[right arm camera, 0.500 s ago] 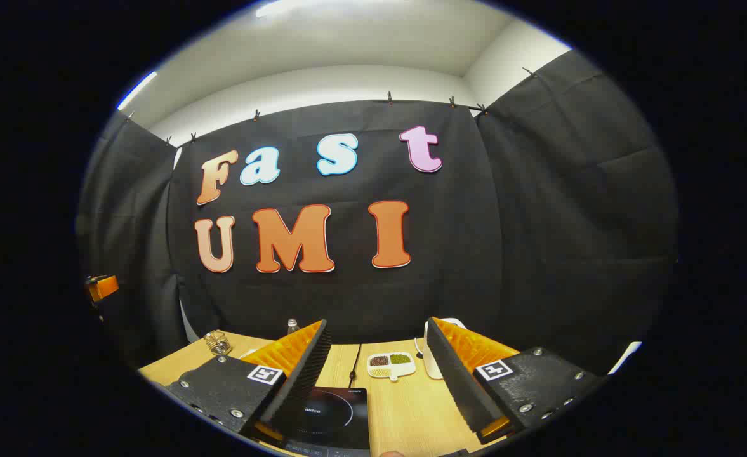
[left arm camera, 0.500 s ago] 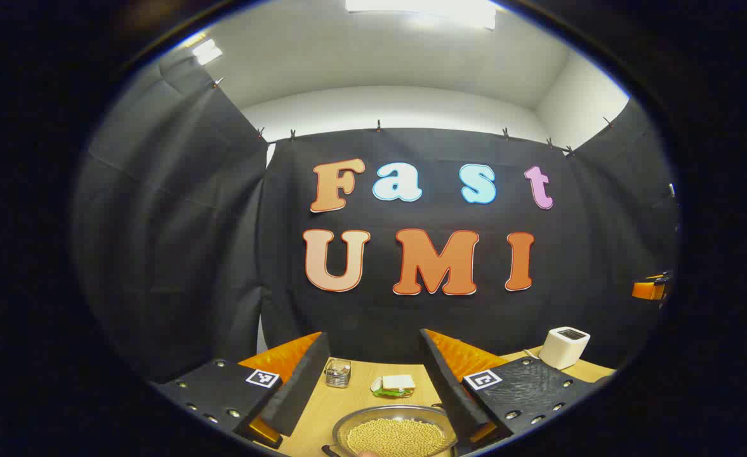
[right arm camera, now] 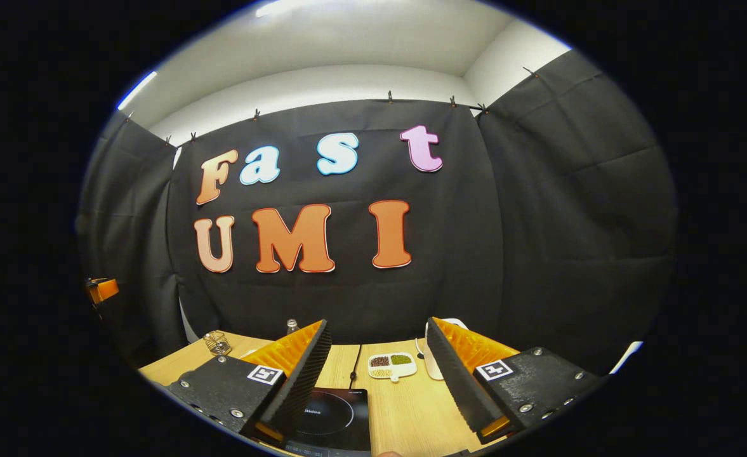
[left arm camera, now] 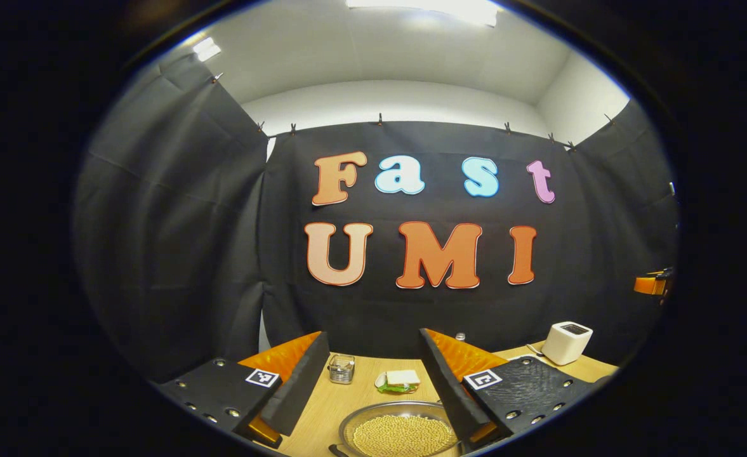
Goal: First push the handle of the pot to place it horizontally, then grasp the pot with both hands and set it on the induction cooktop.
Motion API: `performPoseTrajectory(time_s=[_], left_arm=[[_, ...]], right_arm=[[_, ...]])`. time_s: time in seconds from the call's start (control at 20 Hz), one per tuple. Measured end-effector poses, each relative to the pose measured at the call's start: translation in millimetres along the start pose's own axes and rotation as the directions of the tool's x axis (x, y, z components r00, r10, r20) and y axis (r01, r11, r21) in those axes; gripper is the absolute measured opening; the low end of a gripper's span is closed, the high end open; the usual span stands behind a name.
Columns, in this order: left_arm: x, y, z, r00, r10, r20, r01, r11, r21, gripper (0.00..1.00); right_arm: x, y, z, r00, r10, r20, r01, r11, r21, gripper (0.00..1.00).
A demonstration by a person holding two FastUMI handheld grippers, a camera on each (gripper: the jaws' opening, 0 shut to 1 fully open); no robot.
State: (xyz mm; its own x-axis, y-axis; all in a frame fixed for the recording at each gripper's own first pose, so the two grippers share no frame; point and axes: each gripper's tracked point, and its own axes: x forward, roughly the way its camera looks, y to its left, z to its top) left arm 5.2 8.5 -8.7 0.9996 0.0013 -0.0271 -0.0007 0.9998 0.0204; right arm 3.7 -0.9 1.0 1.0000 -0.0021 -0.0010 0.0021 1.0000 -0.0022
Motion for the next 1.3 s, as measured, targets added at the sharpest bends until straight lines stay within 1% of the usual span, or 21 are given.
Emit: performPoseTrajectory(time_s=[0.2,0.3,0.5,0.85,0.95,1.1,1.2,1.25,1.3], left_arm=[[-2,-6,3,1.0,-0.01,0.008,0.01,1.0,0.008,0.9],[-1,-9,2,1.0,-0.021,0.007,0.021,1.0,0.009,0.89],[-1,-9,-4,1.0,-0.021,-0.007,0.021,1.0,-0.002,0.9],[1,-14,-6,1.0,-0.026,-0.013,0.025,0.999,-0.021,0.89],[1,-17,-8,0.999,-0.046,-0.015,0.046,0.998,-0.038,0.89],[2,-17,-13,0.998,-0.052,-0.023,0.052,0.999,-0.004,0.93],[4,-29,-19,0.997,-0.074,-0.036,0.074,0.997,0.013,0.8],[5,-34,-23,0.995,-0.086,-0.043,0.087,0.996,0.018,0.76],[3,-33,-27,0.994,-0.093,-0.049,0.094,0.995,0.016,0.65]], right_arm=[[-1,2,-1,1.0,0.011,-0.002,-0.011,1.0,0.004,0.95],[-1,4,-1,1.0,0.013,-0.001,-0.013,1.0,0.005,0.95],[-1,4,-2,1.0,0.016,-0.003,-0.016,1.0,-0.003,0.95],[0,-9,2,1.0,-0.01,-0.001,0.01,1.0,0.003,0.95],[-1,-12,4,1.0,-0.016,0.007,0.016,1.0,0.008,0.95],[1,-16,3,1.0,-0.027,0.006,0.026,1.0,0.016,0.95],[2,-18,0,1.0,-0.028,-0.005,0.028,0.999,0.014,0.95],[3,-18,-3,1.0,-0.027,-0.012,0.028,1.0,0.014,0.95],[5,-17,-5,1.0,-0.025,-0.017,0.026,1.0,0.013,0.95]])
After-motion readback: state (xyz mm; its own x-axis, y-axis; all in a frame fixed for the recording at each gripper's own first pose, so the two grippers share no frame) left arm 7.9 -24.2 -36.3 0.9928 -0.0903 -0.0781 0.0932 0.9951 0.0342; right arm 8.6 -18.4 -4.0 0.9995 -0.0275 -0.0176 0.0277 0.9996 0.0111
